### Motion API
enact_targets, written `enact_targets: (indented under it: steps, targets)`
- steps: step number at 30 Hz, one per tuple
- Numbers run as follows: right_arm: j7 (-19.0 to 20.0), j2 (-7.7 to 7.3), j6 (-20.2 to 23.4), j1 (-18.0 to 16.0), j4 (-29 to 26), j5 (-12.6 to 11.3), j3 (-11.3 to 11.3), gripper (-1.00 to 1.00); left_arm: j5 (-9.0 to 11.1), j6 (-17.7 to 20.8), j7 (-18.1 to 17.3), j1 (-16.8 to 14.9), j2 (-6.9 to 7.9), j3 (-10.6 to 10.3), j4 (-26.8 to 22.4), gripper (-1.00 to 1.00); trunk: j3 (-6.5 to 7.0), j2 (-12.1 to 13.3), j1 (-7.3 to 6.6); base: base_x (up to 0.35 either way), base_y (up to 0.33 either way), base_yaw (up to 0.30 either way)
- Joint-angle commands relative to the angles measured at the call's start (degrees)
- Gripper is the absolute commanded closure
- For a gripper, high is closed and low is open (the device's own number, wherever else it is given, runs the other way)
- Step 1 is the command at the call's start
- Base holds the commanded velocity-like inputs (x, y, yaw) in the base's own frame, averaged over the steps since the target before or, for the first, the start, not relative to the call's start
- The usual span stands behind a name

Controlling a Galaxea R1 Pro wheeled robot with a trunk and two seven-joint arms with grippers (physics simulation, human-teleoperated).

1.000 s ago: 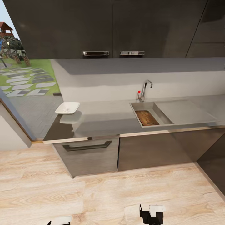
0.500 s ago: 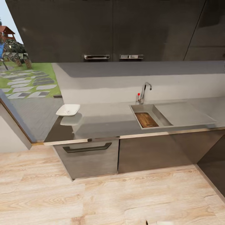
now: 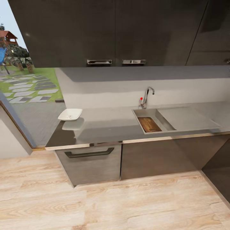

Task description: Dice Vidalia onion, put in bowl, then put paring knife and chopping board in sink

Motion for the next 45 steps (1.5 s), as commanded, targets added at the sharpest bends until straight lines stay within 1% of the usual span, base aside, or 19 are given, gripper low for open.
enact_targets:
  steps: [1,2,5,9,12,16,18,20,23,24,25,28,34,39,45]
  targets:
    - [-0.44,0.00,0.48,0.54,0.04,0.61,-0.23,-1.00,0.44,0.81,0.01,0.60,-0.04,-0.53,0.20,-1.00,-0.01,-0.11,0.04,0.000,0.000,0.000]
    - [-0.44,-0.02,1.14,1.00,0.04,0.60,-0.24,-1.00,0.42,1.98,-0.03,1.25,-0.05,-0.53,0.20,-1.00,0.08,-0.11,0.04,0.000,0.000,0.000]
    - [-0.39,-0.07,3.06,1.61,0.04,0.58,-0.25,-1.00,0.46,3.69,-0.11,2.47,-0.09,-0.52,0.20,-1.00,0.35,-0.11,0.04,0.000,0.000,0.000]
    - [-0.36,-0.33,5.08,1.84,0.00,0.49,-0.33,-1.00,0.48,4.35,-0.69,4.52,-0.62,-0.52,0.20,-1.00,0.71,-0.11,0.04,0.000,0.000,0.000]
    - [-0.13,-1.17,5.58,1.89,-0.04,-0.93,-0.34,-1.00,0.47,4.57,-1.44,5.85,-1.41,-0.52,0.20,-1.00,0.98,-0.11,0.04,0.000,0.000,0.000]
    - [2.09,-1.45,5.73,1.90,-0.03,-2.84,-0.34,-1.00,0.47,4.66,-1.73,6.74,-2.11,-0.52,0.20,-1.00,1.35,-0.11,0.04,0.000,0.000,0.000]
    - [3.27,-1.62,5.81,1.90,-0.04,-3.44,-0.36,-1.00,0.48,4.69,-1.79,6.94,-2.30,-0.52,0.20,-1.00,1.53,-0.11,0.04,0.000,0.000,0.000]
    - [3.51,-1.61,5.83,1.90,-0.04,-3.56,-0.35,-1.00,0.48,4.69,-1.81,6.99,-2.37,-0.52,0.20,-1.00,1.66,-0.11,0.04,0.000,0.000,0.000]
    - [3.45,-1.26,5.84,1.90,-0.12,-3.60,-0.25,-1.00,0.57,5.17,-1.60,7.03,-2.42,0.83,0.13,-1.00,1.69,-0.11,0.04,0.000,0.000,0.000]
    - [3.44,-1.18,5.84,1.90,-0.16,-3.60,-0.22,-1.00,0.60,5.74,-1.60,7.04,-2.42,1.34,0.09,-1.00,1.69,-0.11,0.04,0.000,0.000,0.000]
    - [3.54,-1.08,5.82,1.90,-0.19,-3.59,-0.15,-1.00,0.63,7.14,-1.65,7.07,-2.36,1.93,0.06,-1.00,1.69,-0.11,0.04,0.000,0.000,0.000]
    - [3.66,-0.90,5.70,1.90,-0.48,-3.52,-0.18,-1.00,0.65,9.40,-1.82,7.09,-2.18,2.35,0.02,-1.00,1.69,-0.11,0.04,0.000,0.000,0.000]
    - [3.77,-0.88,5.47,1.90,-1.23,-3.44,-0.20,-1.00,0.44,10.25,-2.04,7.15,-2.01,2.54,-0.20,-1.00,1.69,-0.11,0.04,0.000,0.000,0.000]
    - [3.78,-0.81,5.49,1.90,-1.23,-3.47,-0.16,-1.00,0.42,10.32,-2.06,7.19,-1.53,2.53,-0.24,-1.00,1.69,-0.11,0.04,0.000,0.000,0.000]
    - [3.78,-0.80,5.49,1.90,-1.27,-3.44,-0.20,-1.00,0.37,10.32,-2.08,7.19,-1.57,2.53,-0.24,-1.00,1.69,-0.11,0.04,0.000,0.000,0.000]
